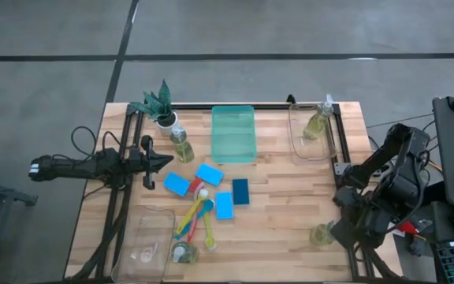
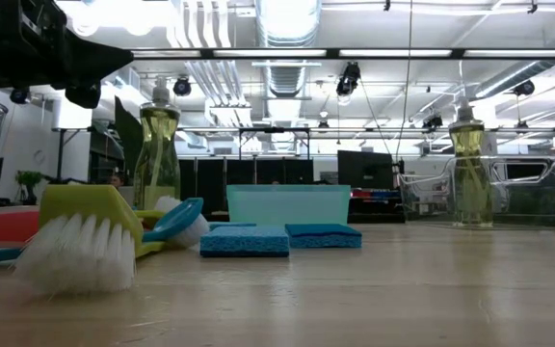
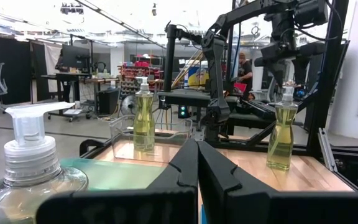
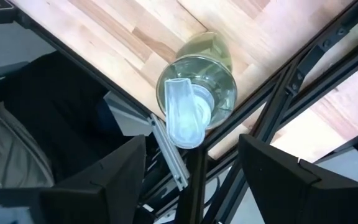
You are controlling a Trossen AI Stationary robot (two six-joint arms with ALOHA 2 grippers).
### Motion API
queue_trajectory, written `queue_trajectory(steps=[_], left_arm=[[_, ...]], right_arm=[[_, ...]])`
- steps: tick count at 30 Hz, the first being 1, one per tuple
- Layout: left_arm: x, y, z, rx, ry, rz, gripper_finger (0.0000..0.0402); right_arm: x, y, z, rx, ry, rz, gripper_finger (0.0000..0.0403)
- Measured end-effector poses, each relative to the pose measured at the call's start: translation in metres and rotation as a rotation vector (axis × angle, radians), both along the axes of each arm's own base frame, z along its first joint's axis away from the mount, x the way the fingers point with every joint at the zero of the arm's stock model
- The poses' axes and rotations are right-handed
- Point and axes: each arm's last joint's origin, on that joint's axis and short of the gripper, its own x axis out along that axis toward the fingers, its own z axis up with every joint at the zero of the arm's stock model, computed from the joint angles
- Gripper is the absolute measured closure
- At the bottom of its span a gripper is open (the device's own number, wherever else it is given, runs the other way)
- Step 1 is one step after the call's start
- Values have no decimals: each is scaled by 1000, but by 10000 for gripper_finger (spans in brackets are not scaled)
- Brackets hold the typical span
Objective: Pick & Place Kitchen Sink Supplies
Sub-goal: Put the yellow soap dispenser into the top transparent bin
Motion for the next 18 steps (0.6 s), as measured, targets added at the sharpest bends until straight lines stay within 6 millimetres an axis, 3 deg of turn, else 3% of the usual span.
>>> queue_trajectory(steps=[18], left_arm=[[0, 0, 0, 0, 0, 0, 399]], right_arm=[[15, 20, -19, -91, 24, 96, 158]])
